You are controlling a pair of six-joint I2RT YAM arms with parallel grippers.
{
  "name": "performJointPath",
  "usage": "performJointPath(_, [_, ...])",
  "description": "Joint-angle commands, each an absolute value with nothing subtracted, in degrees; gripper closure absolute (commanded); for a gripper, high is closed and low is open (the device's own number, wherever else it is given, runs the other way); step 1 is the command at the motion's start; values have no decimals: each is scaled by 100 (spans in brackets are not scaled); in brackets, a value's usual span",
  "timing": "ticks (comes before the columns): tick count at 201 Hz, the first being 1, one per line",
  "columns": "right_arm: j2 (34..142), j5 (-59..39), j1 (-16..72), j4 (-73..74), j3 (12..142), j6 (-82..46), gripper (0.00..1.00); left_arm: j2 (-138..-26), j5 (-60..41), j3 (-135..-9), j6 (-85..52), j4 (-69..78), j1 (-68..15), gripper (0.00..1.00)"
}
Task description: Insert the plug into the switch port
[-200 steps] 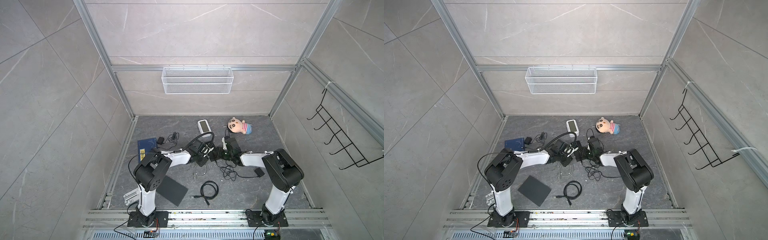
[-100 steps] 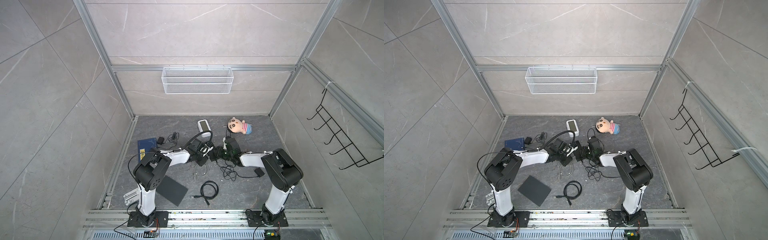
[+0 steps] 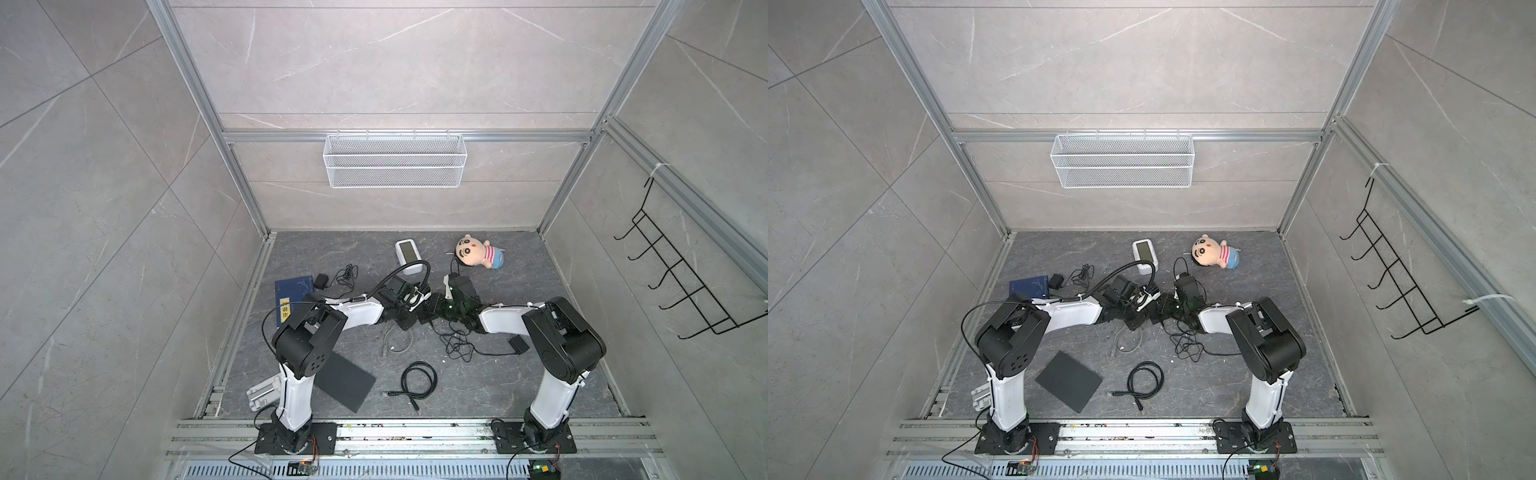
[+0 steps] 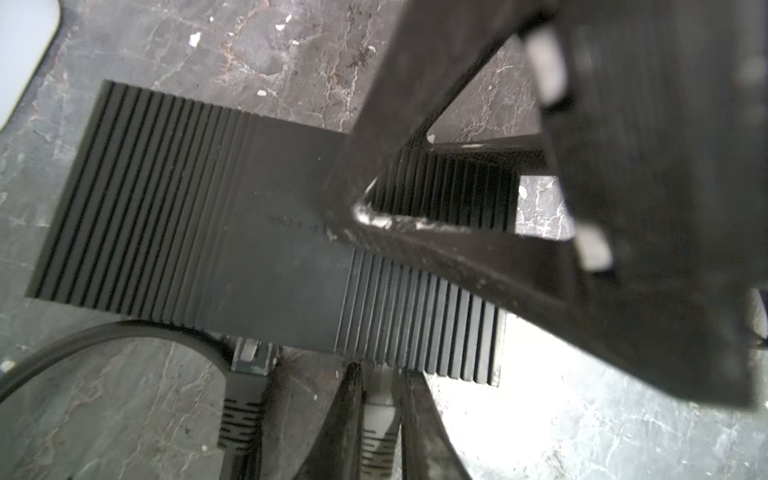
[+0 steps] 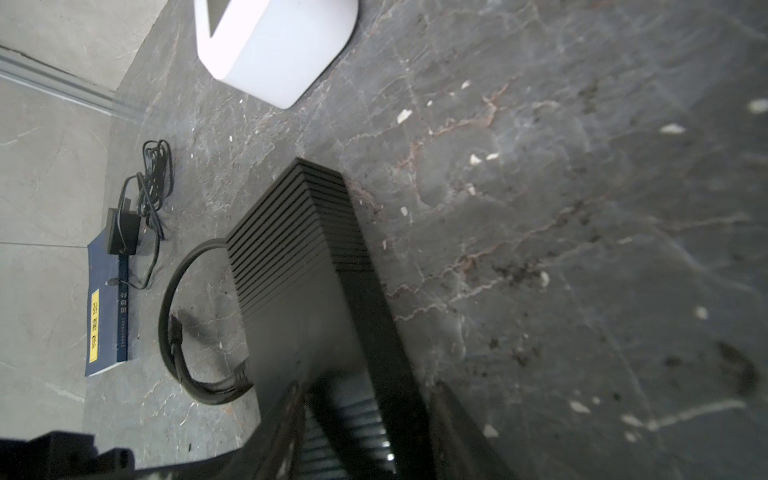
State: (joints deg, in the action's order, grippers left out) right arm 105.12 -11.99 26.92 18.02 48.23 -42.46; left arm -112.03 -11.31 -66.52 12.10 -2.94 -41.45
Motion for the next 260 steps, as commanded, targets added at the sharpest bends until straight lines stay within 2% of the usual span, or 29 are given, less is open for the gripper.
performJointPath(1, [10651,-1838,2820,503,4569,-4129,46,-11089,-1397,-6647,1204,633,-4151,79])
performJointPath(15, [10633,-1802,2803,435,4592,-4066,45,-11004,-1390,-6622,1212,583,-4129,73])
performJointPath(74, [10690,-1758,2760,365,4648,-4036,45,-10481,-1479,-6469,1402,286,-4107,63])
performJointPath(142, [10729,-1757,2750,345,4622,-3995,44,-10600,-1696,-6249,1626,-31,-3999,61])
performJointPath(202, [10784,-1784,2740,367,4640,-3991,44,-10433,-1262,-6041,1731,-256,-3888,59])
performJointPath(260, [10771,-1768,2742,343,4644,-3985,44,-10711,-1149,-6195,1784,-678,-3859,63])
